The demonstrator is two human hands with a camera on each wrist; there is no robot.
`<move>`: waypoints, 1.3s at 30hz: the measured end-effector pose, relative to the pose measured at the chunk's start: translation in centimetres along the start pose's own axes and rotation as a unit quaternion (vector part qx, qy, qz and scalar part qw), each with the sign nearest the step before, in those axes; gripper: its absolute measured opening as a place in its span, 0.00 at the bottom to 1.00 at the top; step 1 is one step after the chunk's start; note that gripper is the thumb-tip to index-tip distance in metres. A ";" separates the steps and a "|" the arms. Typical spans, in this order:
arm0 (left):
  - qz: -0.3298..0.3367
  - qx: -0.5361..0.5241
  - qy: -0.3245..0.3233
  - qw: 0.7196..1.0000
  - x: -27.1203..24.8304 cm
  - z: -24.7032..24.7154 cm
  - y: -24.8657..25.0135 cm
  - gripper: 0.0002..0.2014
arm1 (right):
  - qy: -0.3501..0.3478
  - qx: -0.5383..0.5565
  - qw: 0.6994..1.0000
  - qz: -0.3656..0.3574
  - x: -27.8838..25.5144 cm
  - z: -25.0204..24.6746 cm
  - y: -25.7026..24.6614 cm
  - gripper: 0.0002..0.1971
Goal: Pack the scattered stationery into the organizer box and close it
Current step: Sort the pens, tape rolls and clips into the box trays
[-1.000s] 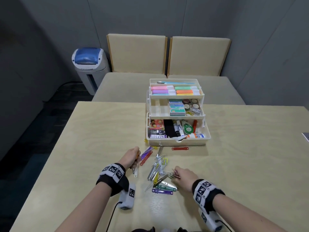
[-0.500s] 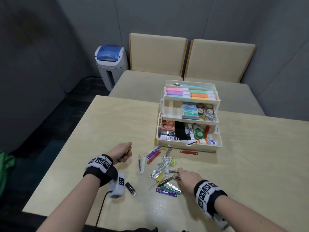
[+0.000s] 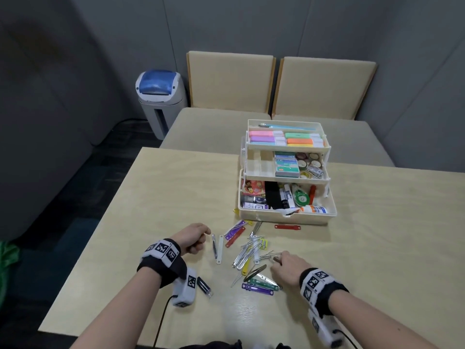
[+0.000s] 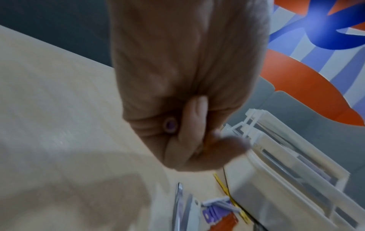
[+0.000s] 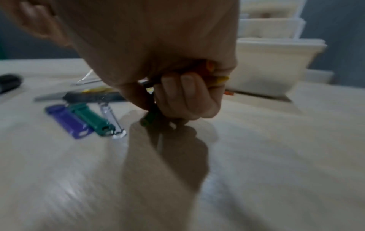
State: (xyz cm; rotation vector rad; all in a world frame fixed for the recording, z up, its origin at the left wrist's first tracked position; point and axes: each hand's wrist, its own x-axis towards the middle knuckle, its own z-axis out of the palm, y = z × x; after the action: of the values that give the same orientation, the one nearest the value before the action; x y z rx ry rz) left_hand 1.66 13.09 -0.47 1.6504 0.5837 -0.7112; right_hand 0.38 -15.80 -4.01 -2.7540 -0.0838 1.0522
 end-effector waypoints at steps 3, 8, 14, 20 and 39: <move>0.016 -0.002 -0.002 1.000 0.1 1.0 0.5 0.18 | -0.043 0.208 0.977 0.014 0.2 -0.9 -0.1 0.17; 0.045 -0.057 -0.004 0.997 0.3 2.7 3.8 0.13 | -0.071 0.563 0.823 0.022 0.0 -1.8 -0.5 0.22; 0.039 -0.245 -0.108 0.963 0.6 4.9 11.6 0.10 | -0.099 0.739 0.666 -0.037 -0.1 -5.0 -1.2 0.12; 0.026 -0.262 -0.083 0.961 4.0 6.8 18.1 0.09 | -0.097 0.760 0.639 -0.064 -0.1 -7.4 -1.2 0.12; 0.168 0.460 0.180 0.853 9.1 10.4 22.3 0.13 | -0.108 0.728 0.675 -0.057 1.8 -8.2 -0.5 0.07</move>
State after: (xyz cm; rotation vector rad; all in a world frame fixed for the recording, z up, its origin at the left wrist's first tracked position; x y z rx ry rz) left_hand 22.39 -1.36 6.69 2.7423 0.1696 -0.4230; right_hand 7.14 -16.44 0.89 -1.1268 0.3842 0.7742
